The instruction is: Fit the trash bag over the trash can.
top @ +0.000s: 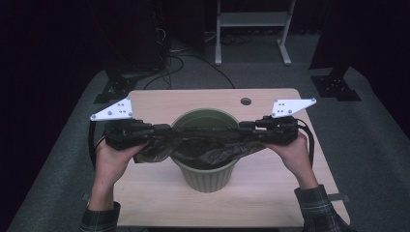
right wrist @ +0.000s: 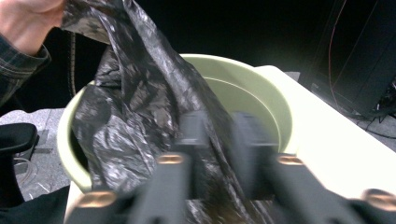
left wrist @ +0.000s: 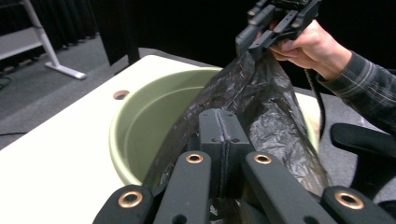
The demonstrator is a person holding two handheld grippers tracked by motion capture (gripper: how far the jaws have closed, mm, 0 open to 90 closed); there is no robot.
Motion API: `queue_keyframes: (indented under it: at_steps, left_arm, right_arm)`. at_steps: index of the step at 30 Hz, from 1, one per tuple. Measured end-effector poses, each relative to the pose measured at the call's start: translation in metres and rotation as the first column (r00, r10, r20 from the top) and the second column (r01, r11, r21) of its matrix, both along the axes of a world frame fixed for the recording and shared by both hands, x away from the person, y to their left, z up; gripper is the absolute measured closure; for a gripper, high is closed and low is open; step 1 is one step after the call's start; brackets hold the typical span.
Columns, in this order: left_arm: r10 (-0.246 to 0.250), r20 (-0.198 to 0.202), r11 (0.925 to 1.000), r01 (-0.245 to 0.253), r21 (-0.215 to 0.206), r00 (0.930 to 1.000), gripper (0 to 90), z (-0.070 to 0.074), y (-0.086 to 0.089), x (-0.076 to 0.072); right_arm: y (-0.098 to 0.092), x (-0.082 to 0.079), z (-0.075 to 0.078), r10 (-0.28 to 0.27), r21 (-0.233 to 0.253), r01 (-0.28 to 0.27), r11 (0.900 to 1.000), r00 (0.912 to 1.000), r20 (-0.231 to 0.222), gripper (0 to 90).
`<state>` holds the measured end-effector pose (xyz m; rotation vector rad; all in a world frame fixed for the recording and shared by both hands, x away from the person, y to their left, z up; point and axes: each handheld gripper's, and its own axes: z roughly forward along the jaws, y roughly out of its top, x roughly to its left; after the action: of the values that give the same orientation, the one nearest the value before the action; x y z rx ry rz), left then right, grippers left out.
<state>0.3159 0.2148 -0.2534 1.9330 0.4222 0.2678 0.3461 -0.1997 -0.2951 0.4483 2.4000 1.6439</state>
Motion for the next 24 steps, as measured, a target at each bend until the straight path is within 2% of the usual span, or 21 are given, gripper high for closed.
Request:
queue_keyframes:
  at_steps: [2,3,9,14,17,24]
  left_arm:
    - [0.006,0.005,1.0,-0.006,0.0,1.0,90.0,0.0,0.001,0.004]
    - [0.013,0.006,0.9999,-0.013,0.0,0.9999,90.0,-0.001,0.002,0.007]
    - [0.061,0.016,0.998,-0.062,0.013,0.998,90.0,-0.008,0.004,0.031]
    - [0.107,0.034,0.9935,-0.109,0.035,0.9937,90.0,-0.017,0.007,0.054]
    - [0.127,0.027,0.9911,-0.128,0.038,0.9916,90.0,-0.024,0.008,0.067]
    - [0.177,-0.011,0.9819,-0.176,0.069,0.9841,90.0,-0.042,0.008,0.089]
  right_arm:
    - [-0.001,0.004,-0.001,-0.013,0.003,0.013,1.0,0.9999,-0.004,88.1]
    - [-0.001,0.006,-0.002,-0.019,0.007,0.019,1.0,0.9998,-0.007,89.4]
    - [0.001,0.027,-0.003,-0.057,0.02,0.057,0.998,0.9981,-0.023,89.7]
    - [0.007,0.047,-0.005,-0.093,0.023,0.094,0.995,0.9953,-0.028,89.7]
    - [0.011,0.057,-0.007,-0.119,0.025,0.119,0.993,0.9927,-0.023,89.7]
    - [0.022,0.085,-0.019,-0.178,0.001,0.179,0.984,0.982,-0.062,89.7]
